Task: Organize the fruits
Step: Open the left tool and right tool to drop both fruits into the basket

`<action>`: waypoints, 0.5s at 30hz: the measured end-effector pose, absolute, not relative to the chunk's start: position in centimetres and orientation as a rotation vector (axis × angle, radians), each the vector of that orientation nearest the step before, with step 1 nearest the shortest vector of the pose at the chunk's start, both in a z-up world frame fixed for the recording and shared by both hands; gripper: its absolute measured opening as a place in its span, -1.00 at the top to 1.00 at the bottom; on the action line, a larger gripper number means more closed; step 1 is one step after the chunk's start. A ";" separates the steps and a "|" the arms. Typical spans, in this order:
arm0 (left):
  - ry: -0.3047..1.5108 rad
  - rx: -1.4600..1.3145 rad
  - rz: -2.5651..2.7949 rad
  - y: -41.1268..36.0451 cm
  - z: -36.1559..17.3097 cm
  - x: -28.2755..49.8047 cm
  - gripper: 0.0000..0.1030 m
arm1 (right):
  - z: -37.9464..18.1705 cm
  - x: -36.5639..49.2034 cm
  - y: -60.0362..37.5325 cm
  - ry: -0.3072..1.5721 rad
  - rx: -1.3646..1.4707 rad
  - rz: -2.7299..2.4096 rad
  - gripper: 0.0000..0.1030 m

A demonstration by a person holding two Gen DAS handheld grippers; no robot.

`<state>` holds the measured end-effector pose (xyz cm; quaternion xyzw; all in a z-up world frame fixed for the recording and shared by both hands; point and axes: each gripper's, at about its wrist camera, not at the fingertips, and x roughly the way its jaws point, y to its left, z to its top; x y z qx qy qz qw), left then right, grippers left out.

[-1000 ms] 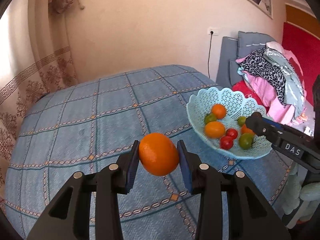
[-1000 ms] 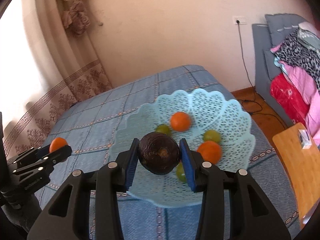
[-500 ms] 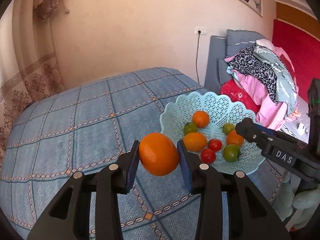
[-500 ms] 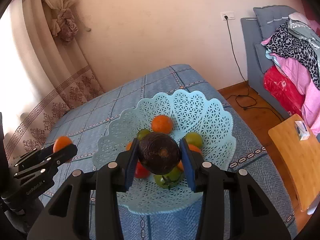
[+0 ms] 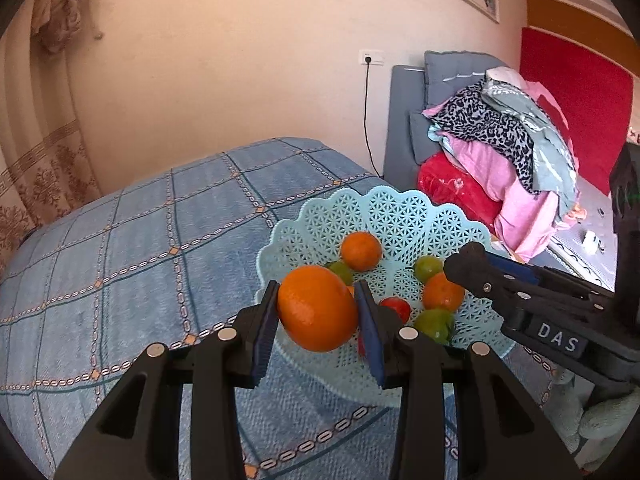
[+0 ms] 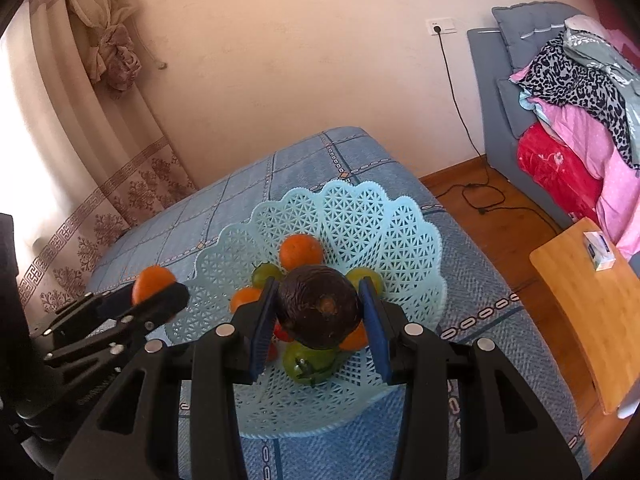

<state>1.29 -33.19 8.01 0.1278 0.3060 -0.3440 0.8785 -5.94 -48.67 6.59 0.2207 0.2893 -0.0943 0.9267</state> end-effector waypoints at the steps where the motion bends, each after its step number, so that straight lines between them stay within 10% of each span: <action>1: 0.640 0.269 -0.721 -33.4 7.9 1.4 0.25 | 6.6 -6.0 -48.7 0.592 0.454 -0.194 0.18; 15: 0.645 0.305 -0.735 -35.7 6.8 2.3 0.25 | 6.5 -6.0 -49.3 0.589 0.446 -0.210 0.18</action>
